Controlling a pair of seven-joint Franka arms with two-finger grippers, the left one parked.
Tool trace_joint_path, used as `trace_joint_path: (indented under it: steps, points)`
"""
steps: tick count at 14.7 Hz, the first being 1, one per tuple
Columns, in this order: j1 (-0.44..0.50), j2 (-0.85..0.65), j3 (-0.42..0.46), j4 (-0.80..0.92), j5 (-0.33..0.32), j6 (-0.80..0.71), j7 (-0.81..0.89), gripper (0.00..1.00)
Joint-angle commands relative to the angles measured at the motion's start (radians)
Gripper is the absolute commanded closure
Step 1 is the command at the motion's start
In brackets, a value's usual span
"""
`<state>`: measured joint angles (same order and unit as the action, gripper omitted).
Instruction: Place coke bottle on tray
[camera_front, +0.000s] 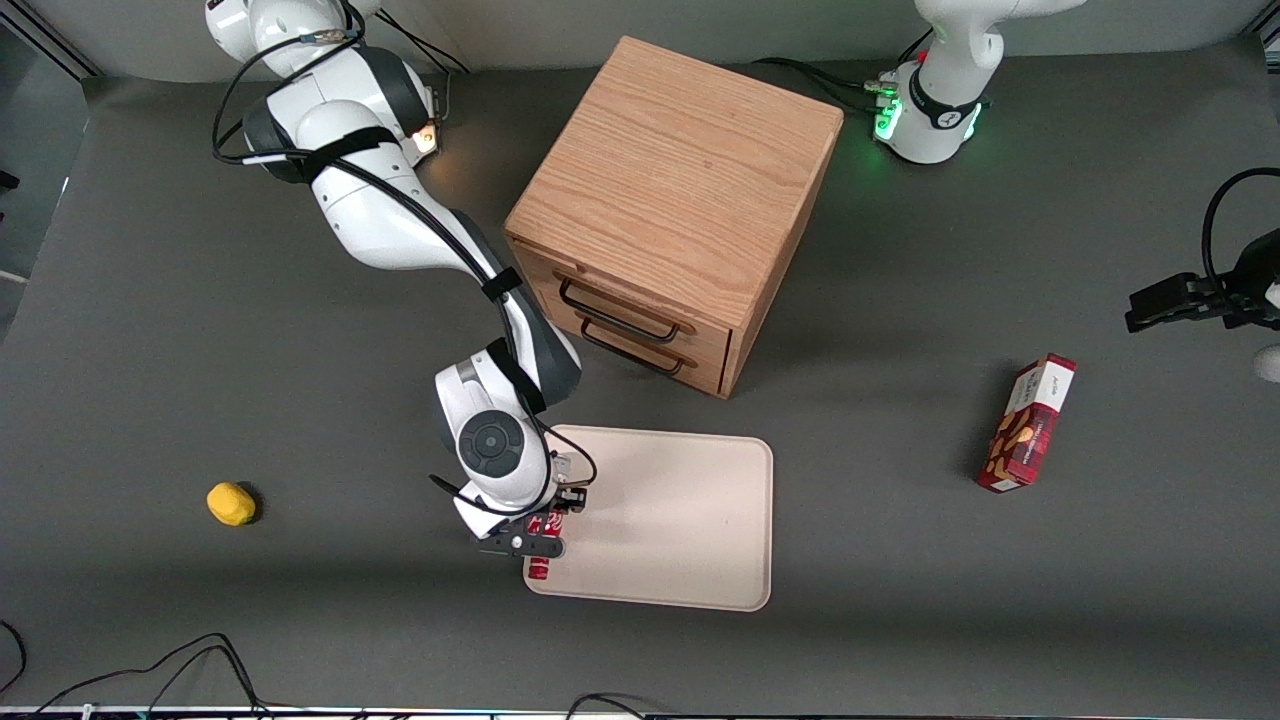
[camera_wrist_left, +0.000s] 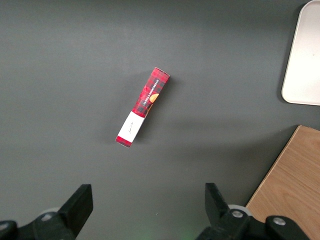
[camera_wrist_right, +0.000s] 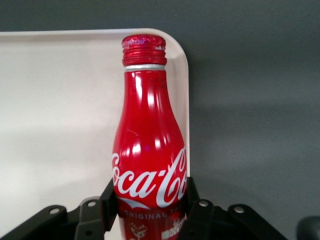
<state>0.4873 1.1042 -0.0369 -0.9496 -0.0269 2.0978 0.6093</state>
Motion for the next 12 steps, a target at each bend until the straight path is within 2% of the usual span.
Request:
trace_joint_path:
  steps: [1, 2, 3, 5, 12]
  points:
    - [0.013, 0.025, -0.017, 0.051, -0.007, 0.008, 0.000, 1.00]
    - [0.013, 0.026, -0.017, 0.051, -0.007, 0.011, 0.000, 0.90]
    - [0.013, 0.026, -0.017, 0.051, -0.007, 0.013, 0.000, 0.65]
    - [0.014, 0.032, -0.018, 0.049, -0.008, 0.028, 0.003, 0.00]
    - [0.013, 0.029, -0.018, 0.049, -0.007, 0.033, 0.006, 0.00]
